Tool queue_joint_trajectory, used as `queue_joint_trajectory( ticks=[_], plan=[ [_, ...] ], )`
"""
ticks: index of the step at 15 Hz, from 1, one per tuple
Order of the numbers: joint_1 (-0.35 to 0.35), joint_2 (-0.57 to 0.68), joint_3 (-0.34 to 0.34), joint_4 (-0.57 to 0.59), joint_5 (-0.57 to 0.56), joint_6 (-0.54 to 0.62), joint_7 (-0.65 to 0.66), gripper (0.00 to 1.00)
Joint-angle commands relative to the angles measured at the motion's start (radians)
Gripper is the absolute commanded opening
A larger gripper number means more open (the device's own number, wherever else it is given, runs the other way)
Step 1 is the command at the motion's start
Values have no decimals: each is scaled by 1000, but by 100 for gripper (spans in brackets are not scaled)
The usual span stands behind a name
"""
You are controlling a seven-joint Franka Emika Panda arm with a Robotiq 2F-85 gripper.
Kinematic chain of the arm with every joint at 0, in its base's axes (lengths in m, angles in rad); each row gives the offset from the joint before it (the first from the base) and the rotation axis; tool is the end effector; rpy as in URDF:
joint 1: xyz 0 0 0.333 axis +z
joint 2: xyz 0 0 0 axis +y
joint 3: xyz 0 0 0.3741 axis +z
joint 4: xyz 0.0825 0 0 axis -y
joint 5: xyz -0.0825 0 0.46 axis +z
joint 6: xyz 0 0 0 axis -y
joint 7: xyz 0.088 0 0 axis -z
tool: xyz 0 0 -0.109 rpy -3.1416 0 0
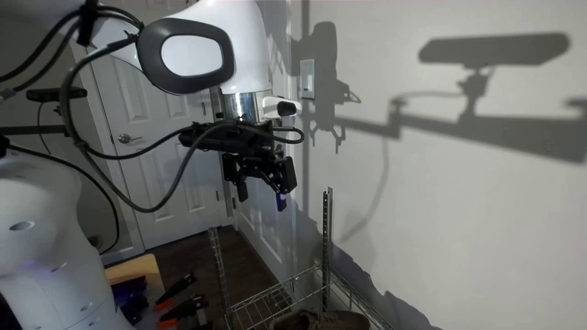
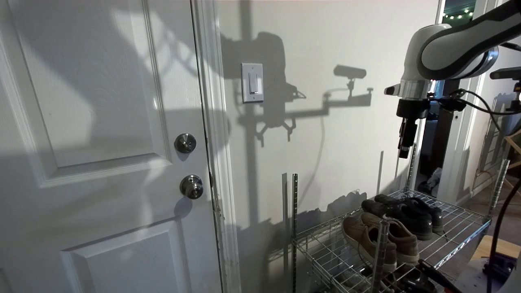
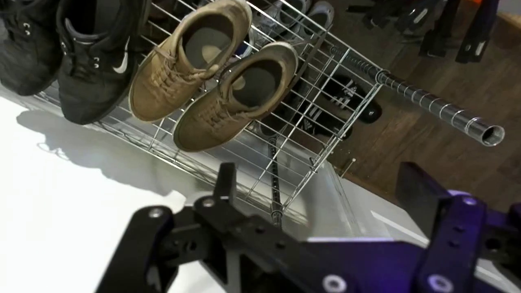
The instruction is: Switch off the light
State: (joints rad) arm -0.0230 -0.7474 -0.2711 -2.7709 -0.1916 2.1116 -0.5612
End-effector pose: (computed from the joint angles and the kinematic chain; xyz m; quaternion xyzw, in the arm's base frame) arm 0.3406 -0.1050 0.4266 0.9769 0.2099 0.0387 0.0078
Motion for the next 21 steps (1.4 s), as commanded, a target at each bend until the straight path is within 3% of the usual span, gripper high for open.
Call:
queue_joint_trajectory(
  ticks=[1,3,4,6,11,15,19,21],
  plan=[
    [39,-39,16,0,17,27,-37,100],
    [67,-75,37,-35,20,39,-25,100],
    [92,-69,47,-21,27,32,-26,75],
    [137,-54,73,0,40,27,-19,67],
    [244,-27,168,0,82,61,23,34],
    [323,7,237,0,133,198,80,9],
    [348,49,285,0,135,439,154,3],
    [342,62,295,0,121,556,175,8]
  ],
)
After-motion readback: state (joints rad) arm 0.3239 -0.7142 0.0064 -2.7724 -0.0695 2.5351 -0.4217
